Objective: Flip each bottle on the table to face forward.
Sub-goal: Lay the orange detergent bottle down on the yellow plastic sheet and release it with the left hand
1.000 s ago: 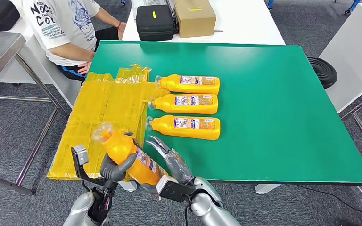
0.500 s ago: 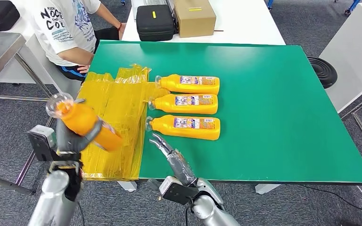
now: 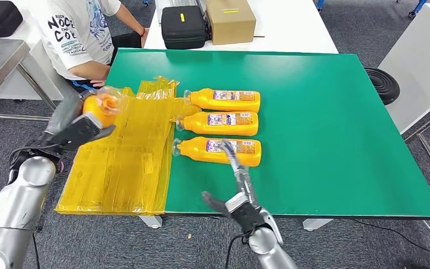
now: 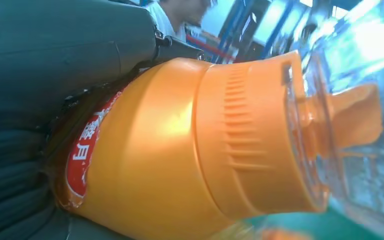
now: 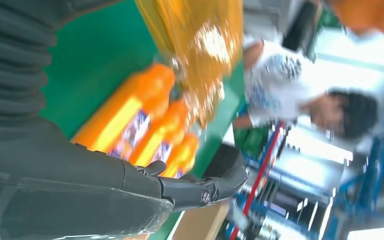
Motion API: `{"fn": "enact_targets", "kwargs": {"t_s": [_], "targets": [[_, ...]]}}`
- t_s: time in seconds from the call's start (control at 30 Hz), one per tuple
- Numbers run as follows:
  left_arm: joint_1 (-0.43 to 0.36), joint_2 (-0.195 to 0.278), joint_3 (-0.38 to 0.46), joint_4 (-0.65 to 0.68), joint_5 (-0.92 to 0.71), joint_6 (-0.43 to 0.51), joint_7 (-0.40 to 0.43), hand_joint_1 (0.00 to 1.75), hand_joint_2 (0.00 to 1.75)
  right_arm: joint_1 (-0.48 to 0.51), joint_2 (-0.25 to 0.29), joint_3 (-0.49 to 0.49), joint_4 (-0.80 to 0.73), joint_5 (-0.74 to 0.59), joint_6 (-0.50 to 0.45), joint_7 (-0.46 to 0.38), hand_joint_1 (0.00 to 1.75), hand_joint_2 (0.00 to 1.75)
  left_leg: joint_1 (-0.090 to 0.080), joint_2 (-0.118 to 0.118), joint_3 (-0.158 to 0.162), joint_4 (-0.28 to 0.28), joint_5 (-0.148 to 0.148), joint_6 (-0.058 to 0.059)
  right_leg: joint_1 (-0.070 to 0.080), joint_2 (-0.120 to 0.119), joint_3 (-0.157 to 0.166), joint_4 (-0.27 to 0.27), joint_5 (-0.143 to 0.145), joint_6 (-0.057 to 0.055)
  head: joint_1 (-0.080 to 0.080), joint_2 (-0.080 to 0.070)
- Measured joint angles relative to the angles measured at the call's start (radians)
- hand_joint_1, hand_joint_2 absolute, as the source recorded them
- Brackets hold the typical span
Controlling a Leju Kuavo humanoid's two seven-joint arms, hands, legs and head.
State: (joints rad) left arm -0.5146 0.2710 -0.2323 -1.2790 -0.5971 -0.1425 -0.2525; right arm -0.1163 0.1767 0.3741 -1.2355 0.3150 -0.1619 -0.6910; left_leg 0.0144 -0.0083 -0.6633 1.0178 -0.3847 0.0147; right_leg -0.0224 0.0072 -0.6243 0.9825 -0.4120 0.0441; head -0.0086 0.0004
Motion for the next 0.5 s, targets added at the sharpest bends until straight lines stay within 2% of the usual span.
{"fn": "enact_targets", "kwargs": {"t_s": [0.23,0.37,0.5], "targets": [[-0.031,0.106,-0.163,0.108,-0.113,-0.136,0.024,1.75,1.75,0.016,-0.001,-0.091,-0.083,-0.029,-0.003,-0.003,0.0,1.75,0.0,0.002,-0.001,0.0,0.0,0.0,0.0,0.002,-0.001,0.0,0.0,0.0,0.0,0.0],[-0.033,0.165,-0.238,0.158,-0.081,-0.214,0.003,1.75,1.75,0.031,-0.004,-0.126,-0.119,-0.034,-0.006,-0.004,0.0,1.75,0.0,0.004,-0.001,0.0,0.0,0.0,0.0,0.003,-0.002,0.0,0.0,0.0,0.0,0.0],[-0.036,0.197,-0.279,0.19,-0.066,-0.232,-0.001,1.75,1.75,0.04,-0.008,-0.144,-0.136,-0.035,-0.01,-0.005,0.0,1.75,0.0,0.004,-0.001,0.0,0.0,0.0,0.0,0.003,-0.002,0.0,0.0,0.0,0.0,0.0]]}}
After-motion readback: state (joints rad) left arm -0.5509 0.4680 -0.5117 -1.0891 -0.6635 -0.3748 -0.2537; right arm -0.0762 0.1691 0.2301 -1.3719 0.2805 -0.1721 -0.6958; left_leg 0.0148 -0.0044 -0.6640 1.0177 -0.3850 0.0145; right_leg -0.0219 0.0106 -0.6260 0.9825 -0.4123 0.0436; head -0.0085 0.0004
